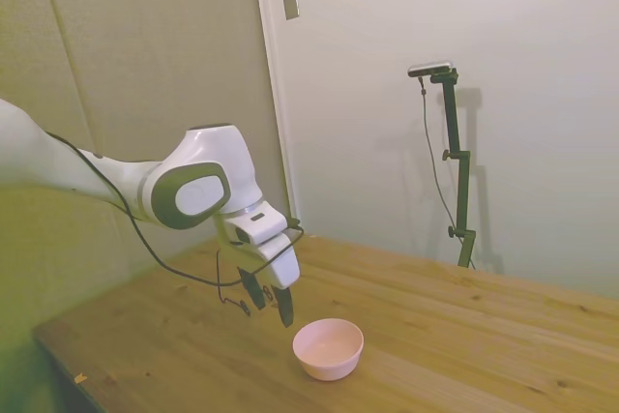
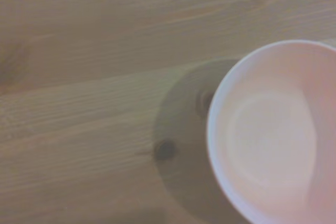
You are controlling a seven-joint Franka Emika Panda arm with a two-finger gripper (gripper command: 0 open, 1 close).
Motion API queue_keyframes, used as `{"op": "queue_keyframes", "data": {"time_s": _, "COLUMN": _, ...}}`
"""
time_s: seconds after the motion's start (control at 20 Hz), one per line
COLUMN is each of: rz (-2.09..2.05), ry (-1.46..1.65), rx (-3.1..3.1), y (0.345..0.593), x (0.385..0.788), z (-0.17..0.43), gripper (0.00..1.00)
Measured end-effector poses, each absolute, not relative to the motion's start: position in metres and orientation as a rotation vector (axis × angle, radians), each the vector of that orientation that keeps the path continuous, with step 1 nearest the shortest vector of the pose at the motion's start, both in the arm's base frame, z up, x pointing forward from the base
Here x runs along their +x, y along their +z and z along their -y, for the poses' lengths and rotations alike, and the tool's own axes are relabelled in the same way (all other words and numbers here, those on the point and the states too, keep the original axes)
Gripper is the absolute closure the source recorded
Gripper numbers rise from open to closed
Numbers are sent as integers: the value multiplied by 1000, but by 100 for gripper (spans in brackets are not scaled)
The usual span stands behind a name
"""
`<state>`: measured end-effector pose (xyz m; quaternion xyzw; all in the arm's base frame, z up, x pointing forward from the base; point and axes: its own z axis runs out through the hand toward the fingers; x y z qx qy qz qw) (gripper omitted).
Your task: Load the bowl
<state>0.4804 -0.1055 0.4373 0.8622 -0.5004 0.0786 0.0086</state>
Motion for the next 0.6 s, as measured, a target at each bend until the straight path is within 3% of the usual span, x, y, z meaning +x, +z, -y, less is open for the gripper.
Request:
{"op": "queue_keyframes", "data": {"time_s": 0.55, "rz": 1627, "ry": 190, "rx": 2631, "y": 378, "x": 536, "z": 125, "gripper": 0}}
{"op": "queue_keyframes", "data": {"time_s": 0.6, "rz": 1625, "ry": 183, "rx": 2629, "y": 374, "x": 539, "z": 125, "gripper": 100}}
